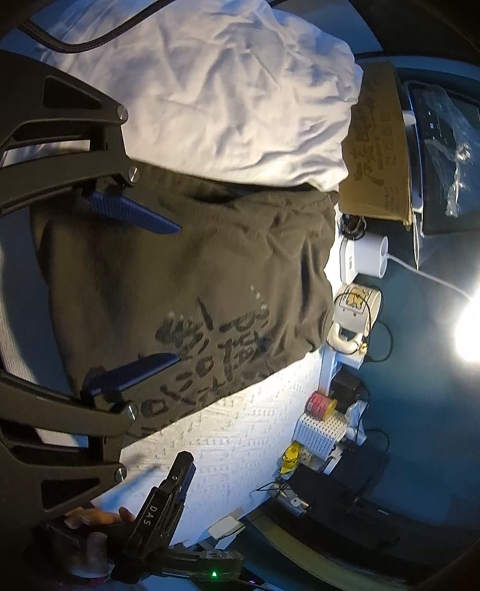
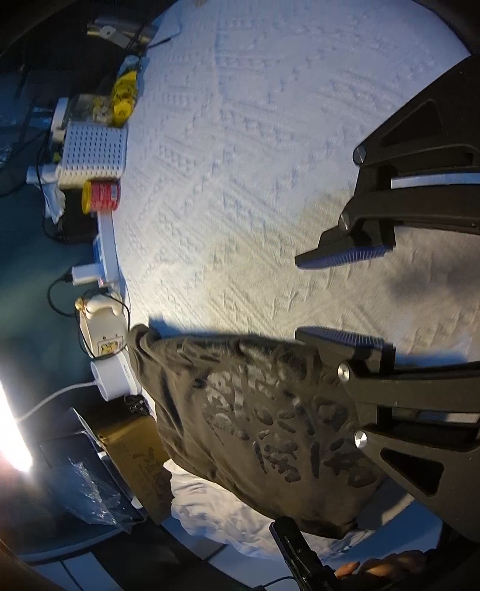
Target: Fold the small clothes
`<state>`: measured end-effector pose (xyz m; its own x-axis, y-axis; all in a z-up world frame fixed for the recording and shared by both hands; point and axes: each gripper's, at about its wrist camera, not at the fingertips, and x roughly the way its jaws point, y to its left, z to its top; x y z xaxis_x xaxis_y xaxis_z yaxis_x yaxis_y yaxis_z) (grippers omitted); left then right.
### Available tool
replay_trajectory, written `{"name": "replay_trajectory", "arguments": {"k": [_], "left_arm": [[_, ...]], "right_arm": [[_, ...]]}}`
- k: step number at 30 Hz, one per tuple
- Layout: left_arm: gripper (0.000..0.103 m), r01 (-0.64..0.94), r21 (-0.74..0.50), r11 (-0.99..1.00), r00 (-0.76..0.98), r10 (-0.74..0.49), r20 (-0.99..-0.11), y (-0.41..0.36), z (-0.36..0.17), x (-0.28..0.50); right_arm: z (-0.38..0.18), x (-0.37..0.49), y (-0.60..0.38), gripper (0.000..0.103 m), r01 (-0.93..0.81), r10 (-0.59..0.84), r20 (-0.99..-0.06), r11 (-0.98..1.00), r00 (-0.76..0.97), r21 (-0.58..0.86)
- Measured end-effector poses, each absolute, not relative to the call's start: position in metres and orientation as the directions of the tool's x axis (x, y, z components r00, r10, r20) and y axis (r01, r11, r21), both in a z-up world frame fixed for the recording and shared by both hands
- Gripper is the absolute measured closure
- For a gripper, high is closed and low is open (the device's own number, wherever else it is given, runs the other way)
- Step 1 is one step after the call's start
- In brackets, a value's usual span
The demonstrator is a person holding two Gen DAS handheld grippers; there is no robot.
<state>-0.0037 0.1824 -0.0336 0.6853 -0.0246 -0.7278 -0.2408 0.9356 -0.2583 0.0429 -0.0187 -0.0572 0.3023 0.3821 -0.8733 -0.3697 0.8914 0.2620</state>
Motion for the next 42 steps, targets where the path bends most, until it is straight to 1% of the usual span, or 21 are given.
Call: {"name": "replay_trajectory", "arguments": {"k": [1,6,8,14,15,17,20,22,24,26,31,42], "left_arm": [[0.031,-0.239,-0.256,0.937,0.683,-0.025,-0.730,0.179,-0.034,-0.003],[0.027,-0.231,-0.255,0.939,0.692,-0.025,-0.721,0.164,-0.032,-0.007],[0.019,-0.219,-0.262,0.940,0.698,-0.036,-0.715,0.158,-0.032,-0.007],[0.018,-0.194,-0.248,0.949,0.700,-0.043,-0.713,0.139,-0.030,-0.003],[0.017,-0.187,-0.240,0.953,0.701,-0.042,-0.712,0.133,-0.028,-0.002],[0.010,-0.183,-0.225,0.957,0.705,-0.031,-0.709,0.126,-0.026,-0.002],[0.010,-0.173,-0.198,0.965,0.714,-0.016,-0.700,0.115,-0.019,-0.001],[0.009,-0.168,-0.181,0.969,0.719,-0.005,-0.695,0.108,-0.013,-0.001],[0.007,-0.163,-0.179,0.970,0.729,-0.004,-0.684,0.103,-0.006,-0.002],[0.001,-0.154,-0.175,0.972,0.748,-0.002,-0.664,0.097,0.003,-0.003],[0.001,-0.125,-0.144,0.982,0.768,0.004,-0.641,0.082,0.022,-0.002],[0.001,-0.116,-0.135,0.984,0.820,0.018,-0.573,0.072,0.051,-0.004]], "right_arm": [[-0.056,0.042,-0.023,0.049,-0.368,0.376,-0.873,0.894,0.310,0.254],[-0.055,0.038,-0.046,0.049,-0.343,0.348,-0.877,0.910,0.332,0.231],[-0.053,0.036,-0.054,0.049,-0.336,0.340,-0.875,0.915,0.344,0.224],[-0.041,0.030,-0.083,0.049,-0.308,0.305,-0.869,0.932,0.389,0.189],[-0.039,0.029,-0.088,0.049,-0.301,0.298,-0.868,0.936,0.397,0.184],[-0.034,0.027,-0.099,0.049,-0.289,0.284,-0.866,0.942,0.413,0.171],[-0.028,0.025,-0.111,0.048,-0.273,0.271,-0.859,0.948,0.434,0.162],[-0.022,0.023,-0.121,0.043,-0.254,0.264,-0.852,0.954,0.452,0.161],[-0.017,0.022,-0.128,0.041,-0.244,0.258,-0.847,0.957,0.465,0.157],[-0.011,0.022,-0.134,0.041,-0.241,0.250,-0.845,0.959,0.473,0.149],[0.006,0.018,-0.146,0.041,-0.230,0.234,-0.829,0.964,0.507,0.131],[0.043,0.015,-0.154,0.041,-0.222,0.221,-0.792,0.969,0.569,0.110]]}}
